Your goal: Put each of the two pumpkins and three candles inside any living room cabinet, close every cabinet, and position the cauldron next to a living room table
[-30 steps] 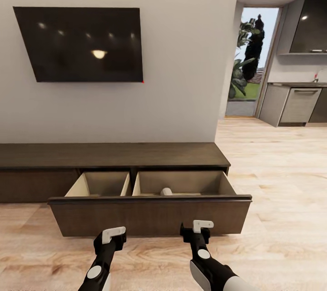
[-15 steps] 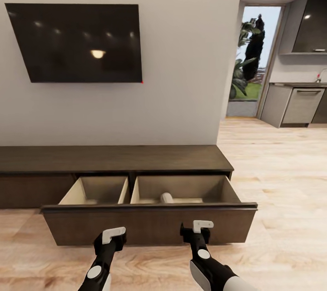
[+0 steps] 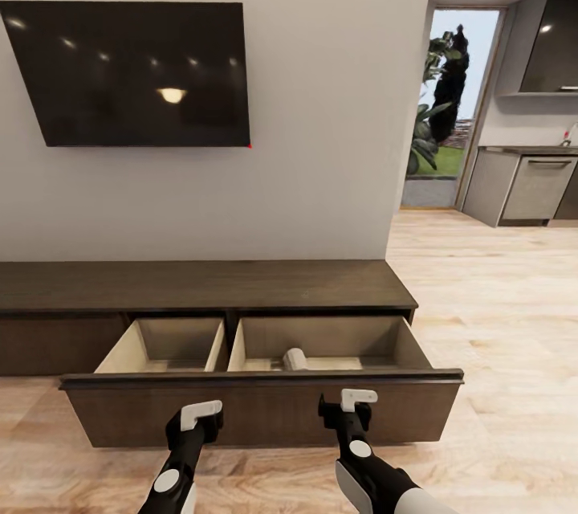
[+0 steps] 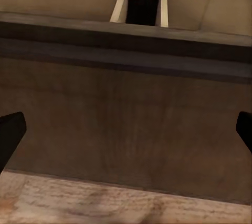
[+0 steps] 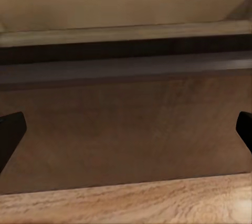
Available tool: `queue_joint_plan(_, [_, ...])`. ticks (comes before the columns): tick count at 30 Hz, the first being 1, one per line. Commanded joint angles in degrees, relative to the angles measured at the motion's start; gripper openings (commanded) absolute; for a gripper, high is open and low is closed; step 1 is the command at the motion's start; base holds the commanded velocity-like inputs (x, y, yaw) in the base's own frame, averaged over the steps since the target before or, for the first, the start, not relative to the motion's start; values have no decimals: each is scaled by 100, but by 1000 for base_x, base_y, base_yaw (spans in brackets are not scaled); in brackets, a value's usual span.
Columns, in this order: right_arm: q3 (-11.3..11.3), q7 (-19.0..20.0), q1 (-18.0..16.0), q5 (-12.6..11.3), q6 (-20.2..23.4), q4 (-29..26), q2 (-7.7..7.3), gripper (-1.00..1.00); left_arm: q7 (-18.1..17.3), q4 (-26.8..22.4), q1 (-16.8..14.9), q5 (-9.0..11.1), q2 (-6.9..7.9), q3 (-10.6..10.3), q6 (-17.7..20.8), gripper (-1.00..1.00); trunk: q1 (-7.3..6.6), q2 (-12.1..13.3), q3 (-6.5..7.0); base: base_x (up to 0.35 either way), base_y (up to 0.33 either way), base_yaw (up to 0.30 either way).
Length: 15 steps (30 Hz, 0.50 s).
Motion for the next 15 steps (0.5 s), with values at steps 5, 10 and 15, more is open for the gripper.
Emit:
queue_joint_plan(5, [0, 0, 1, 0, -3, 0, -3, 100, 1, -1, -3, 0, 0, 0, -3, 100, 88, -160, -72, 0, 0, 0])
queue_joint_plan(10, [0, 0, -1, 0, 0, 0, -5, 100, 1, 1, -3, 0, 0, -1, -1, 100, 132, -241, -108, 0, 0, 0])
queue_joint_plan(15, [0, 0, -1, 0, -2, 0, -5, 100, 1, 1, -1, 0, 0, 0, 3, 100, 184, -326, -210, 0, 0, 0])
